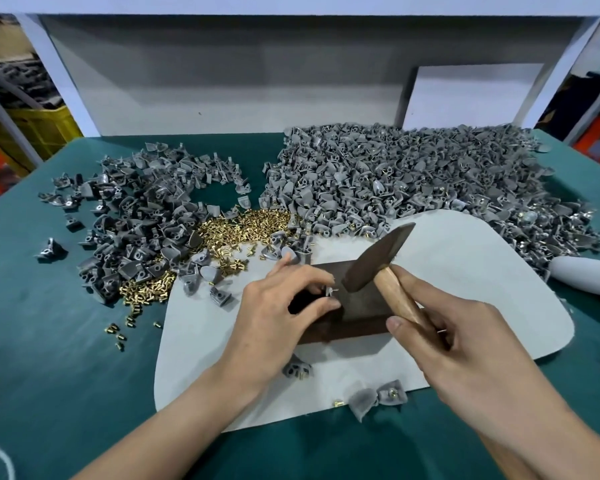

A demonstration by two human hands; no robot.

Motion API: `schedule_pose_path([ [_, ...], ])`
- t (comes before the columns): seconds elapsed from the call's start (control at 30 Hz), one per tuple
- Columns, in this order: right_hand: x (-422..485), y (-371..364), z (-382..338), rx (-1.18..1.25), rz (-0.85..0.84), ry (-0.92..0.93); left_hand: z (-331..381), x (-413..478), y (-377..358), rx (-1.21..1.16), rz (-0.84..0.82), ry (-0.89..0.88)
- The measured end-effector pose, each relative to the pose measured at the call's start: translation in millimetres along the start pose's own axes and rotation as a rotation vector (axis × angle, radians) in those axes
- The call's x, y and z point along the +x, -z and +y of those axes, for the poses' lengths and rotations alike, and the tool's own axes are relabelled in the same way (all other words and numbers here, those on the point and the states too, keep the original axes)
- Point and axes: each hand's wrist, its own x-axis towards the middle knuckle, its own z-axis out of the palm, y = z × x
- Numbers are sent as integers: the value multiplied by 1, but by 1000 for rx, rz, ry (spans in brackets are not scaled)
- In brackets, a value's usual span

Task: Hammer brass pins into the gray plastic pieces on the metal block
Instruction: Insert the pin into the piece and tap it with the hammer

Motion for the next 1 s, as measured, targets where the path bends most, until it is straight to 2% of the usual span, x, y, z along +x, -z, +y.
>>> schedule_pose_path([
  [0.13, -4, 0, -5, -7, 9, 17, -4, -2, -4, -110, 38, 8],
  [0.4, -4, -9, -6, -79, -39, -46, -12, -6, -3, -157, 12, 2],
  [0.6, -2, -6, -10, -105, 29, -33, -11, -5, -5, -179, 32, 9],
  [0.73, 3, -7, -15, -205, -71, -18, -12, -7, -3, -178, 36, -9],
  [0.9, 11, 9, -13, -207, 38, 52, -13, -7, -3, -201, 55, 35],
  [1.0, 19, 14, 0, -212, 109, -13, -10, -9, -1, -168, 57, 31],
])
